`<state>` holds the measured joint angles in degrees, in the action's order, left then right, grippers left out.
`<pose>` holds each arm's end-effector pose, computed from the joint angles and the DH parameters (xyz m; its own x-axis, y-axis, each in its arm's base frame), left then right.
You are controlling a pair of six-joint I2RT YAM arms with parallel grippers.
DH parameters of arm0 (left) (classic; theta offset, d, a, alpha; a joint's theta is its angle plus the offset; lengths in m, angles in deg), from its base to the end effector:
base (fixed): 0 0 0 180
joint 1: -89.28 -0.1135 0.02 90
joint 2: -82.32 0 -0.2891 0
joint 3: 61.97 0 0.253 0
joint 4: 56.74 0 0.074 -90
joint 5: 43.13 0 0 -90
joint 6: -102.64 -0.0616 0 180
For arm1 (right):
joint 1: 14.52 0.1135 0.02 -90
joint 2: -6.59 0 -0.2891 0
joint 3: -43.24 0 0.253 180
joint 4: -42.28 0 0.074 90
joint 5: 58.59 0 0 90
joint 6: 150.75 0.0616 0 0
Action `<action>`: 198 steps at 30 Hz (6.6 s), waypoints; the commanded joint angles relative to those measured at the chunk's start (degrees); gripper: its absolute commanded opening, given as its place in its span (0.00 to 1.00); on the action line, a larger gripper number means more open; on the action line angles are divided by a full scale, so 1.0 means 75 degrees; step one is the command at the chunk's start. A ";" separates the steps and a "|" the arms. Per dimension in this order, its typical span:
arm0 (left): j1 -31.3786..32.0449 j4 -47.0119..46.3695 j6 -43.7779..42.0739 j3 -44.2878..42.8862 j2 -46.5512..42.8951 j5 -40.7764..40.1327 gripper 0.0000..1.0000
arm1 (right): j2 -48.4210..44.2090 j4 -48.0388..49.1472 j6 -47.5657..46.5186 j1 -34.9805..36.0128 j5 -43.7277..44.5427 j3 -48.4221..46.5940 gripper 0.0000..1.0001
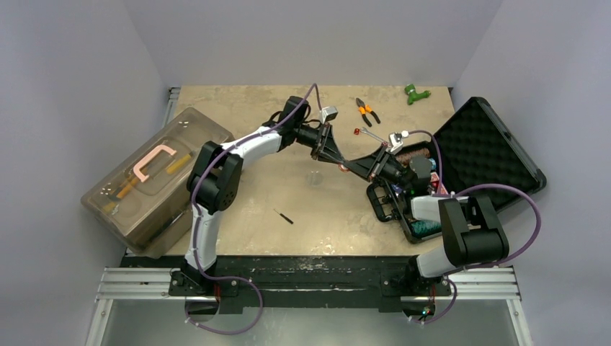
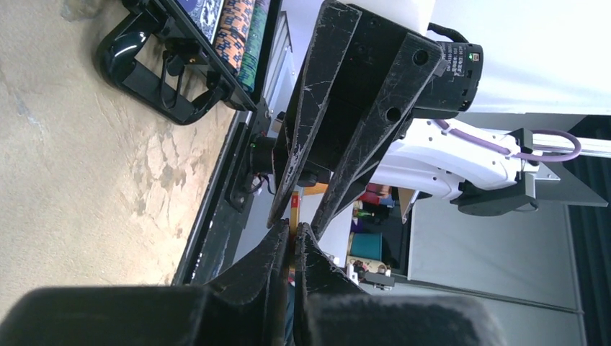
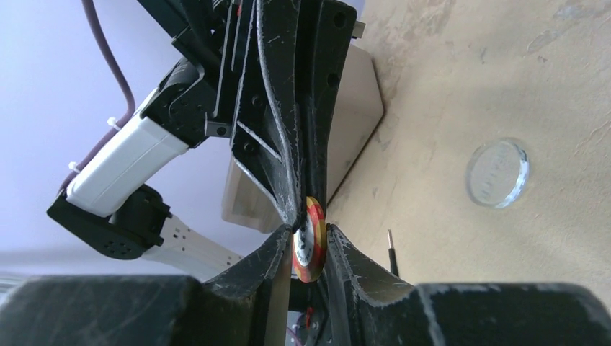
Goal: Pack up texas hold em set
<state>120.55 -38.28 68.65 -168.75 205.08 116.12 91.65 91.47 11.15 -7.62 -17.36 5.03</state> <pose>0.3963 -0.3081 0.2328 -0.9693 0.2450 -0.0226 0.0705 0.1889 -0.9795 0.2750 0.0799 0.2216 -0.7718 0.5376 -0.3396 -0.2949 0.1706 0.9402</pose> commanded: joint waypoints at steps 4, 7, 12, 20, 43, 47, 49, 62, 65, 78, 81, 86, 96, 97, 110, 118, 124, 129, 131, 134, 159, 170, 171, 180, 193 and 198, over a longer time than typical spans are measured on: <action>0.0015 -0.0338 -0.0014 0.0009 -0.0476 0.0218 0.00 | -0.0054 0.1397 0.0638 -0.0135 -0.0206 0.0375 0.27; 0.0014 -0.0345 -0.0015 0.0012 -0.0472 0.0235 0.00 | -0.0047 0.1529 0.0706 -0.0157 -0.0196 0.0453 0.23; 0.0062 -0.0356 -0.0007 0.0009 -0.0467 0.0255 0.00 | 0.0042 0.1629 0.0707 -0.0170 -0.0224 0.0434 0.01; -0.0013 0.2609 -0.2167 -0.0851 -0.0768 -0.0463 0.50 | -0.0596 -0.2066 -0.1536 -0.0373 -0.0142 -0.0123 0.00; -0.0360 0.5022 -0.3751 -0.1532 -0.1602 -0.3061 0.73 | 0.0319 -1.4241 -0.8904 0.0356 0.9610 -0.6395 0.00; -0.0360 0.4908 -0.3654 -0.1486 -0.1598 -0.2906 0.73 | 0.0773 -1.4356 -0.9038 0.0765 0.9723 -0.6576 0.00; -0.0364 0.4890 -0.3659 -0.1468 -0.1602 -0.2928 0.73 | 0.0990 -1.4430 -0.9122 0.0875 0.9758 -0.6610 0.00; -0.0384 0.4889 -0.3647 -0.1481 -0.1539 -0.2882 0.73 | 0.1288 -1.4408 -0.9315 0.0973 0.9940 -0.6362 0.00; -0.0384 0.4908 -0.3657 -0.1482 -0.1523 -0.2885 0.73 | 0.1318 -1.4220 -0.9347 0.0978 0.9613 -0.6350 0.00; -0.0463 0.4929 -0.3662 -0.1514 -0.1506 -0.2841 0.73 | 0.1737 -1.3969 -0.9415 0.0979 0.9779 -0.6373 0.00; -0.0474 0.4923 -0.3648 -0.1520 -0.1492 -0.2806 0.73 | 0.1816 -1.3973 -0.9416 0.0979 0.9863 -0.6366 0.00; -0.0488 0.4931 -0.3653 -0.1533 -0.1495 -0.2786 0.73 | 0.1875 -1.3876 -0.9382 0.0982 0.9918 -0.6309 0.00; -0.0506 0.4928 -0.3649 -0.1532 -0.1490 -0.2765 0.73 | 0.1435 -1.3728 -0.9247 0.0979 0.9878 -0.6112 0.34; -0.0502 0.4924 -0.3648 -0.1536 -0.1492 -0.2761 0.73 | 0.1377 -1.3676 -0.9257 0.0979 0.9865 -0.6079 0.31; -0.0502 0.4934 -0.3661 -0.1532 -0.1503 -0.2731 0.73 | 0.1540 -1.3720 -0.9134 0.0952 1.0419 -0.6043 0.04; -0.0505 0.4934 -0.3665 -0.1538 -0.1500 -0.2730 0.73 | 0.1981 -1.3669 -0.9049 0.0906 1.0226 -0.6164 0.00; -0.0501 0.4926 -0.3648 -0.1538 -0.1463 -0.2706 0.73 | 0.2230 -1.3598 -0.8974 0.0909 0.9885 -0.6123 0.00; -0.0502 0.4924 -0.3647 -0.1538 -0.1450 -0.2706 0.73 | 0.2201 -1.3526 -0.8910 0.0908 0.9863 -0.6238 0.00; -0.0507 0.4924 -0.3656 -0.1538 -0.1449 -0.2705 0.73 | 0.2070 -1.3623 -0.8817 0.0909 0.9926 -0.6347 0.00; -0.0508 0.4939 -0.3671 -0.1550 -0.1453 -0.2734 0.73 | 0.1450 -1.3893 -0.8707 0.0961 1.0150 -0.6505 0.04; 0.1193 0.7135 -0.4082 -0.2646 0.0012 -0.9291 0.79 | -0.2568 -1.2610 -0.6862 0.1120 0.7848 -0.4533 0.99; 0.1515 0.7387 -0.4222 -0.3223 0.0975 -0.9997 0.78 | -0.3275 -1.2541 -0.7005 0.1120 0.7648 -0.3708 0.99; 0.1521 0.7420 -0.4238 -0.3323 0.1081 -0.9909 0.77 | -0.3304 -1.2513 -0.6998 0.1115 0.7634 -0.3647 0.99; 0.1421 0.8099 -0.4167 -0.4376 0.1957 -0.9731 0.76 | -0.3334 -1.2373 -0.6960 0.1118 0.7491 -0.3531 0.99; 0.1330 0.8336 -0.4104 -0.4607 0.2463 -0.9738 0.68 | -0.3236 -1.2119 -0.6865 0.1120 0.7298 -0.3267 0.99; 0.1252 0.8214 -0.4234 -0.4554 0.2454 -0.9636 0.54 | -0.3226 -1.2101 -0.6844 0.1114 0.7269 -0.3216 0.99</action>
<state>130.71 23.09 37.99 -201.25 223.22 43.45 67.71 -1.70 -40.78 0.77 37.76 -19.62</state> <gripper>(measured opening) 0.607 0.987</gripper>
